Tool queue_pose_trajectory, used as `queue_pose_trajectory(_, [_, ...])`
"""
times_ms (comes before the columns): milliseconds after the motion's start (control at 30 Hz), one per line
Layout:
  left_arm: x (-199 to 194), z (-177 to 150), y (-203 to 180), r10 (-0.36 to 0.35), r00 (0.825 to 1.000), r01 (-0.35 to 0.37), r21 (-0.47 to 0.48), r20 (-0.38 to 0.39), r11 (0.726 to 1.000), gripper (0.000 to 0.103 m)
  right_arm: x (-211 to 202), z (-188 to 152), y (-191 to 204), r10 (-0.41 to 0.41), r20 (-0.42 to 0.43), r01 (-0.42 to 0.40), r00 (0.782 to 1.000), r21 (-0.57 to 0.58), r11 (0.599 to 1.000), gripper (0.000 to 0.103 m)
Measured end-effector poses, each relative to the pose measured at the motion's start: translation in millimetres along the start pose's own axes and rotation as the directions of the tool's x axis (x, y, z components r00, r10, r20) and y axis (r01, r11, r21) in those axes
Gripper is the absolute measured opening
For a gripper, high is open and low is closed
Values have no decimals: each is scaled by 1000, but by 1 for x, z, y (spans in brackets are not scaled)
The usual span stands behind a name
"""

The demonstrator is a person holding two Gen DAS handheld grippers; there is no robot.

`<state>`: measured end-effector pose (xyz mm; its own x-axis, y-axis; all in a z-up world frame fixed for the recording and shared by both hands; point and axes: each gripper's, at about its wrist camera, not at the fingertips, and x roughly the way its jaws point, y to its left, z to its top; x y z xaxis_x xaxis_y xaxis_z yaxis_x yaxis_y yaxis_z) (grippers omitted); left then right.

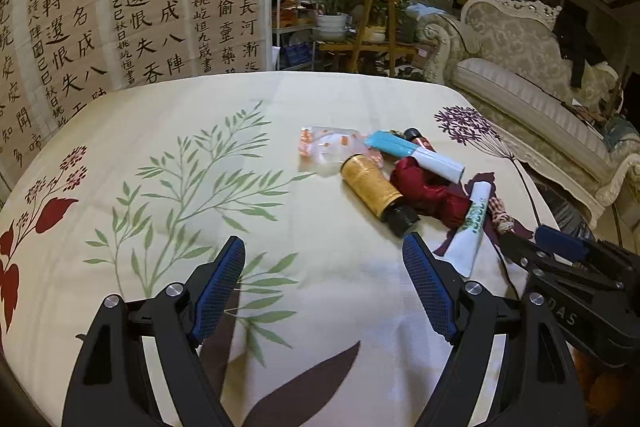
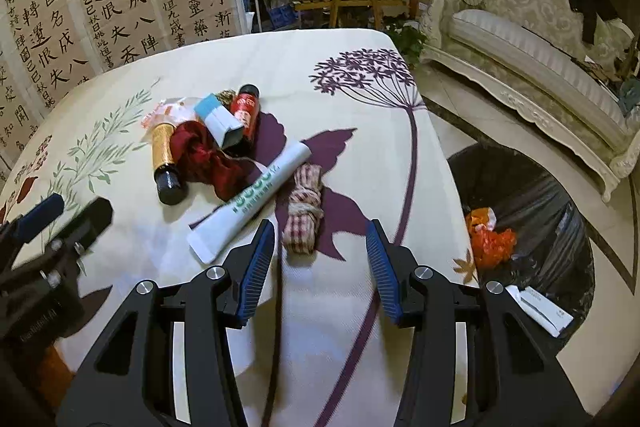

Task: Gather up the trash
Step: 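Grasp the checkered twine bundle with the right gripper while the left gripper grasps the green-lettered white tube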

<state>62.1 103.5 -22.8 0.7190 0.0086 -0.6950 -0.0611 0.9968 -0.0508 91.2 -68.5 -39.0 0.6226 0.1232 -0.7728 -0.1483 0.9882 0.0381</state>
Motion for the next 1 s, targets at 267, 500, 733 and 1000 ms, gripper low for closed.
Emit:
queue_pose_trajectory(267, [4, 0, -16, -8, 1000, 8, 35, -10, 999, 78, 7, 2, 2, 16, -10, -16, 1000, -27, 999, 15])
queue_pose_trajectory(500, [6, 2, -37, -39, 999, 41, 69, -21, 997, 78, -8, -4, -16, 2, 21, -1, 1000, -6, 1000, 15])
queue_pose_trajectory(733, [15, 4, -66, -82, 995, 87, 117, -51, 989, 78, -16, -8, -42, -6, 39, 5, 999, 45, 999, 15])
queue_pose_trajectory(1000, [33, 5, -85, -98, 988, 115, 144, -118, 983, 62, -20, -13, -67, -3, 52, -2, 999, 92, 996, 15])
